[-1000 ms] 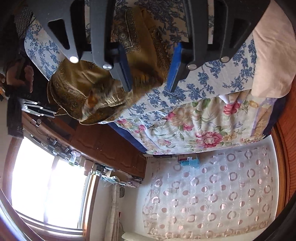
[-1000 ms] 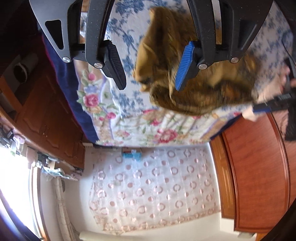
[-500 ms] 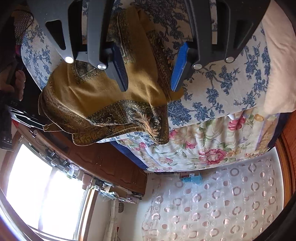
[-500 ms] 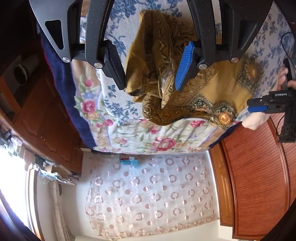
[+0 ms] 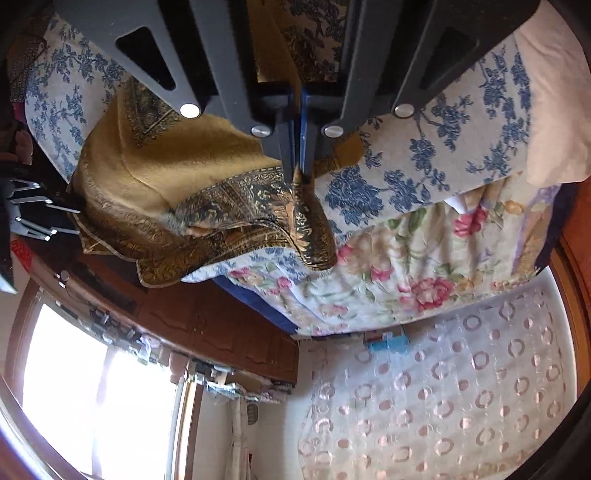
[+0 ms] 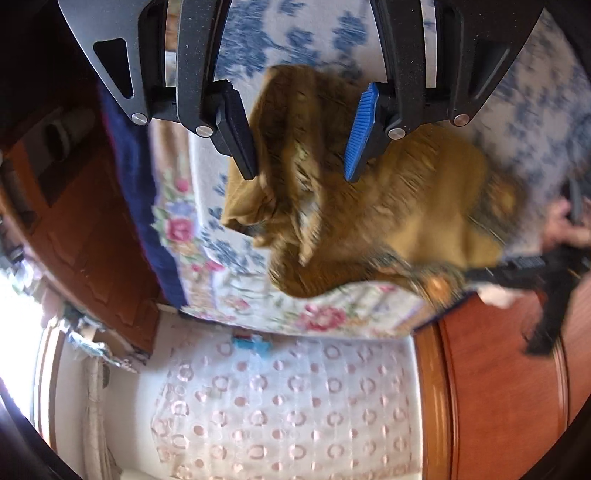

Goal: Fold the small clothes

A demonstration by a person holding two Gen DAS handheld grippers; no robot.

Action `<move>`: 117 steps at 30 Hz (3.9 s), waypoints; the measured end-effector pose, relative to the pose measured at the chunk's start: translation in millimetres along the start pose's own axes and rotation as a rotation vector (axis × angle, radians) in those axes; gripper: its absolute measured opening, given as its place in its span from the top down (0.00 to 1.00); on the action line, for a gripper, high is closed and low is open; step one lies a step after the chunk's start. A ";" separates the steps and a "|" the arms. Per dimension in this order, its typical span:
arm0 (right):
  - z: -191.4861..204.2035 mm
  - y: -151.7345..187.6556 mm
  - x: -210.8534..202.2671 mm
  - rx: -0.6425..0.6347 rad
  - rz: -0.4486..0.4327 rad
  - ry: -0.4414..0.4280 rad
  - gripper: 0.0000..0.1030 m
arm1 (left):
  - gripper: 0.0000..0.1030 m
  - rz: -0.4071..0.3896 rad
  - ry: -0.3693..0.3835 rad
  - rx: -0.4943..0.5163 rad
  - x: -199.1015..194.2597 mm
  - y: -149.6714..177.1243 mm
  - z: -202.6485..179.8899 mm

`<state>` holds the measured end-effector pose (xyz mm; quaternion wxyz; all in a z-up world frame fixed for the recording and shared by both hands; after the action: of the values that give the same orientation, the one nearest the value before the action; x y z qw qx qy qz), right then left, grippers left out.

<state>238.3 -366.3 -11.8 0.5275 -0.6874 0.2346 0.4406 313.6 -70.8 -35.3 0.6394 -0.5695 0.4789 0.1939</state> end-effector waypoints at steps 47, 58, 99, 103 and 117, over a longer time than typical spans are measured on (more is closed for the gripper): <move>-21.9 -48.0 79.7 0.104 0.123 -0.193 0.60 | 0.45 0.168 0.088 -0.135 48.1 11.1 37.3; -7.8 -42.0 46.6 0.062 0.004 -0.191 0.88 | 0.96 0.091 0.248 -0.115 16.7 3.1 25.1; 459.0 -282.9 97.2 -0.705 -0.143 -0.392 0.83 | 0.96 -0.212 -0.160 -0.623 -153.4 233.9 211.6; 462.4 -299.6 101.4 -0.632 -0.155 -0.341 0.61 | 0.96 -0.192 -0.178 -0.634 -151.3 236.0 209.3; 435.6 -237.0 118.5 -0.593 -0.094 -0.337 0.57 | 0.70 -0.210 -0.206 -0.578 -166.5 238.8 203.9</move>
<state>328.3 135.6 -14.1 0.3559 -0.7384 -0.0262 0.5722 126.3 231.1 -48.0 0.5129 -0.7510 0.2754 0.3116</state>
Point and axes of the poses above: each gripper's, at about its wrist camera, not at the fingertips, and x roughly the way its jaws point, z to its left, y to its underside, the point moved 1 cm from there along x, roughly the way its jaws point, and after that the axes turned 15 degrees about z, right-handed, at the moved point
